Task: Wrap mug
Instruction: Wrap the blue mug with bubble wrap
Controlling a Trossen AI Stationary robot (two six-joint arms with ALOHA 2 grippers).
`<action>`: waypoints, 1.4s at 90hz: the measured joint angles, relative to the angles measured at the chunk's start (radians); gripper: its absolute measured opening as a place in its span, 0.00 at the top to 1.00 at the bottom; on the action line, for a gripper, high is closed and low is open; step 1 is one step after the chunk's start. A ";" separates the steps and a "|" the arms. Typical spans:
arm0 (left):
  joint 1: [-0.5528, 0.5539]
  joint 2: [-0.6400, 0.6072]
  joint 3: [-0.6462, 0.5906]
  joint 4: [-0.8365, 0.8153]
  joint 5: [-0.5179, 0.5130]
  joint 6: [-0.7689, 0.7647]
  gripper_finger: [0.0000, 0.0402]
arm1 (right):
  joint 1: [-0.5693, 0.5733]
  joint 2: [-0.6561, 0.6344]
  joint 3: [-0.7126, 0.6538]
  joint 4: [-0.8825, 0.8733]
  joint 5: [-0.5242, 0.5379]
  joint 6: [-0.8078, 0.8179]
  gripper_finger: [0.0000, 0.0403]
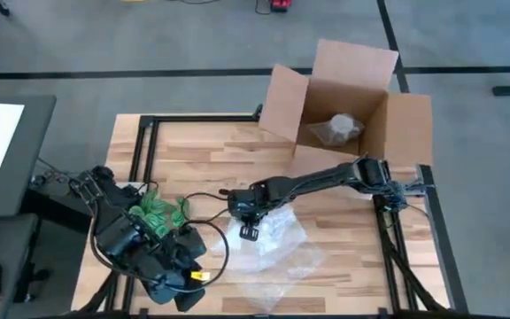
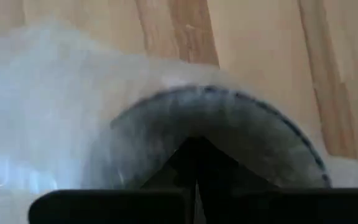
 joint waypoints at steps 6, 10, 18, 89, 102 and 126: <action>0.001 0.000 0.000 0.000 0.000 0.000 0.70 | 0.000 0.008 0.000 -0.010 0.000 -0.002 1.00; 0.000 0.000 0.000 0.001 0.000 0.000 0.70 | -0.001 0.007 -0.001 -0.014 0.000 -0.003 1.00; -0.001 0.000 0.000 0.000 0.003 -0.005 0.70 | -0.001 -0.005 0.006 -0.026 0.000 -0.006 1.00; -0.001 0.000 0.000 0.001 0.000 -0.005 0.70 | 0.049 0.026 0.163 -0.254 0.003 -0.006 1.00; -0.001 0.000 0.000 0.001 -0.009 -0.006 0.70 | 0.033 0.081 0.165 -0.258 0.009 -0.027 1.00; -0.001 0.000 0.000 0.002 -0.014 -0.009 0.70 | 0.015 0.065 0.162 -0.273 0.011 -0.040 1.00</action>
